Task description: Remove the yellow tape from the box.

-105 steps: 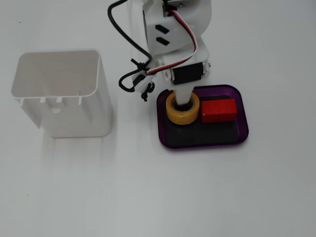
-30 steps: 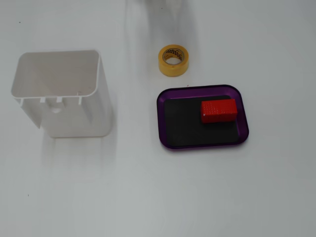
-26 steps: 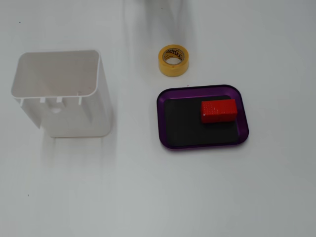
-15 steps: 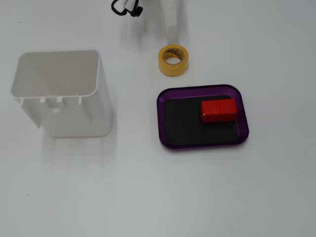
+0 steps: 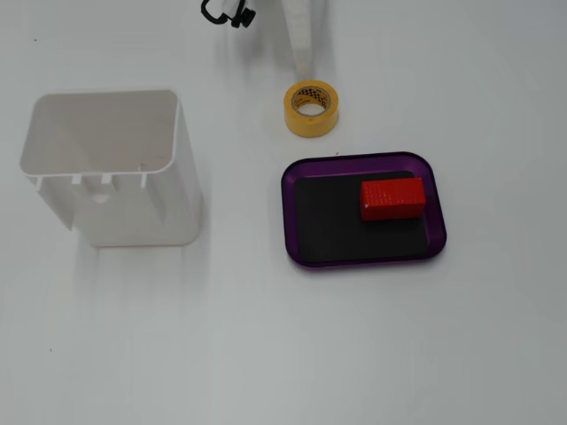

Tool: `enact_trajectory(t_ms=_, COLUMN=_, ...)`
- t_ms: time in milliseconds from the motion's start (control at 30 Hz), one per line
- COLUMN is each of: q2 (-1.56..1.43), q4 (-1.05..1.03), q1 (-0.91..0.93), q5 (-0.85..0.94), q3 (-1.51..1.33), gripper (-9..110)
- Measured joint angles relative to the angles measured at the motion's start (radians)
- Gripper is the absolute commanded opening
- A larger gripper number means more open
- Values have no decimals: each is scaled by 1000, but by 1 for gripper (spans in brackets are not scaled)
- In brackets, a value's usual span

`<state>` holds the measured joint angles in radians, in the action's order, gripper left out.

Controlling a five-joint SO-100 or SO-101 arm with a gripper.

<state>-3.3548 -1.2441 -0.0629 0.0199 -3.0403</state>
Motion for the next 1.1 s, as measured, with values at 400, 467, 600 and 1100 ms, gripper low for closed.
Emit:
enact_trajectory(t_ms=400, q2=0, q4=0, q1=0, q5=0, q3=0, gripper=0)
enact_trajectory(t_ms=467, q2=0, q4=0, q1=0, q5=0, q3=0, gripper=0)
enact_trajectory(t_ms=600, q2=0, q4=0, q1=0, q5=0, q3=0, gripper=0)
enact_trajectory(t_ms=1100, q2=0, q4=0, q1=0, q5=0, q3=0, gripper=0)
